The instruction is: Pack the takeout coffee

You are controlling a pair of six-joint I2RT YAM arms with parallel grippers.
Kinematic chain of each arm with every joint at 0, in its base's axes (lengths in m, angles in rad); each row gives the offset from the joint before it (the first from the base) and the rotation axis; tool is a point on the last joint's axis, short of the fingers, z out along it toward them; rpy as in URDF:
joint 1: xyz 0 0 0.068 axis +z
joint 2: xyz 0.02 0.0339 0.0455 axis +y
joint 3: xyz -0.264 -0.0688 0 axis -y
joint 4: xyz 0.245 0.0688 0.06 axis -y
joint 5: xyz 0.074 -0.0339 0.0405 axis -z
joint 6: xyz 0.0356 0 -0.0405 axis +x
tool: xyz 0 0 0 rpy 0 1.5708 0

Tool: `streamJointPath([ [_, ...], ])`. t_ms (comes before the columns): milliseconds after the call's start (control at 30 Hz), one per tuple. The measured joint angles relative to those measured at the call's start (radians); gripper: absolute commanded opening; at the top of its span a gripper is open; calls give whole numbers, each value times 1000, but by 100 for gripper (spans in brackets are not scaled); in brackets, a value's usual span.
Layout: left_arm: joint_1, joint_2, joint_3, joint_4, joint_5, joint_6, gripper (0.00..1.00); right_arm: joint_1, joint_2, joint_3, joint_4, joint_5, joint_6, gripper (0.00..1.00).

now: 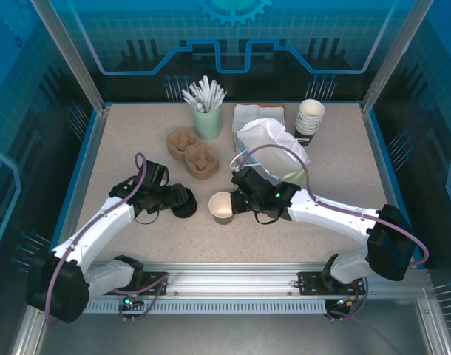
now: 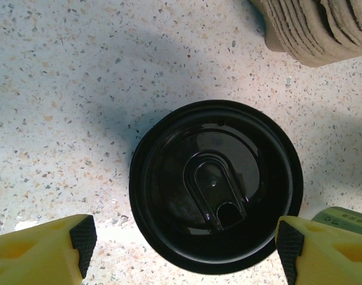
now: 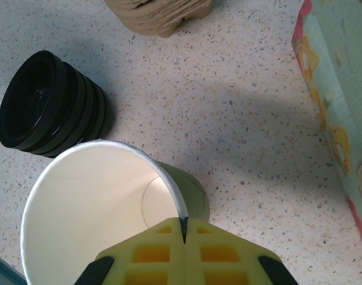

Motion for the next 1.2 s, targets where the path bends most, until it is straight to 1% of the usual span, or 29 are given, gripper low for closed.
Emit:
streamJointPath([
  [333,0,61,0,35,-4,-4,72,1,35,0,-7,-19,8,0],
  [367,0,67,0,36,-7,-4,71,1,37,0,-7,-19,8,1],
  [533,0,91,0,49,-21,-3,69,1,42,2,-7,-19,11,14],
  [633,0,101,0,51,-27,-2,64,1,45,3,-10,-20,16,22],
  [867,0,128,0,58,-38,1,57,1,45,31,-52,-19,13,34],
  [967,0,131,0,60,-46,2,54,1,39,54,-72,-19,6,36],
  [1200,0,136,0,61,-61,4,50,1,-21,106,-121,-19,-5,38],
])
